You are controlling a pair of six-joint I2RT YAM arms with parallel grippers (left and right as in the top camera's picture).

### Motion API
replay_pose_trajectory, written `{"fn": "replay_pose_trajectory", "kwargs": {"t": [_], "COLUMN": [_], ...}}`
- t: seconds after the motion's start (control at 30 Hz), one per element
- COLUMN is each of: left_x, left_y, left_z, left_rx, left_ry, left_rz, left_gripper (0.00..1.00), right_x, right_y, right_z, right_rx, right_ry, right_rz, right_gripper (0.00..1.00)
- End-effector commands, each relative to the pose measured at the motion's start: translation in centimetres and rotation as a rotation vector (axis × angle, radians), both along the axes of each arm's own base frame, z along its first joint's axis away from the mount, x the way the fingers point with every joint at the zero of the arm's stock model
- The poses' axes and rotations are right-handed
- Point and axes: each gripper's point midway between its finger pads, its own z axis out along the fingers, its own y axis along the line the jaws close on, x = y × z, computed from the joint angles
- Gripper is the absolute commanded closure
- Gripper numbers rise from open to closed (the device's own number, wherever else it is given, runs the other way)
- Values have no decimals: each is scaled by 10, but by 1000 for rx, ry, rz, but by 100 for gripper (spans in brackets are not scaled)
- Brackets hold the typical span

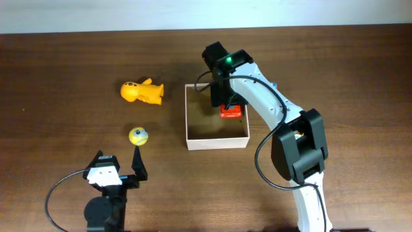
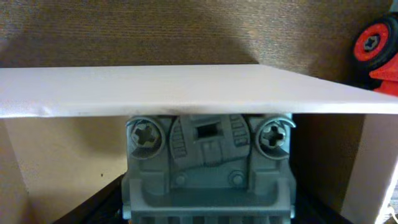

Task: Pack container
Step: 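Lower the tank truck into the box and open the right gripper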

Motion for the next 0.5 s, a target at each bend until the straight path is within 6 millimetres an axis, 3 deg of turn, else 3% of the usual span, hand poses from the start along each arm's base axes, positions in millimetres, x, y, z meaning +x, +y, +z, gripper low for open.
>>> {"fn": "replay_pose_trajectory", "kwargs": {"t": [0.0, 0.47], "left_x": [0, 0], "left_y": [-1, -1], "left_z": [-2, -2], "left_rx": [-3, -3], "left_ry": [1, 1], "left_rz": [-6, -6], "left_gripper": [1, 1], "right_x": [3, 2], "right_y": [-4, -2], "right_z": [-4, -3], "right_rx": [-34, -21], "right_ry": [-11, -8], "right_rz": [7, 9], "right_gripper": [30, 26]}}
